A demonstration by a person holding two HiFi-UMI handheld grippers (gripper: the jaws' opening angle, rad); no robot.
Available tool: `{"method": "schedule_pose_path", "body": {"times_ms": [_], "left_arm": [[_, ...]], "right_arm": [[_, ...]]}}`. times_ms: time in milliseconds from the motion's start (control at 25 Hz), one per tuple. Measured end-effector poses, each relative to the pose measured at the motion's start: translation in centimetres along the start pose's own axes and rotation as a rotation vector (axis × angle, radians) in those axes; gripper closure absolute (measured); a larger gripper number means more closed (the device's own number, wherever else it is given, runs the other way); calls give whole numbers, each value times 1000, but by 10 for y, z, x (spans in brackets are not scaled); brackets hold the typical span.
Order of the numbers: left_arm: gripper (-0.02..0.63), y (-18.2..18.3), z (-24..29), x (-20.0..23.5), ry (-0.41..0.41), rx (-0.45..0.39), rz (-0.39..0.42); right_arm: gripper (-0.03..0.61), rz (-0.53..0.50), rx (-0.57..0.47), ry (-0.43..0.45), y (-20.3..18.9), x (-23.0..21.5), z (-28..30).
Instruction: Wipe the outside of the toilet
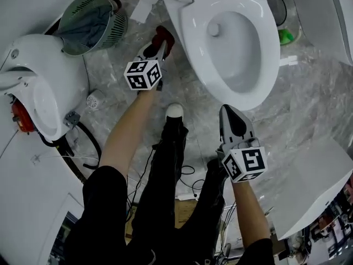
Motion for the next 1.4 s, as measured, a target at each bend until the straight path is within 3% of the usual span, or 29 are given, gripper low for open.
{"method": "schedule_pose_path", "body": {"times_ms": [200,480,720,1400], "left_arm": [[554,7,36,32,35,-37,-62],[555,-9,79,27,-43,-51,-124],[560,-25,78,15,-98,-68,-177],[560,-89,19,-65,-105,-22,-111]], "right_arm": [[575,-4,-5,-16,3,-2,20],[575,10,-13,-54,-4,-20,29],[575,32,-28,-75,-22,-30,17],[575,21,-80,-71,-62,-55,-63]]}}
Point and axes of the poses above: the fingertips, and each gripper's own axes: z forward along the fingers, x to its left, y out of its top, the point moved 2 cm from there along -z, backward along the fingers, and after that the axes turned 3 degrees about -y, right-handed, at the moved point
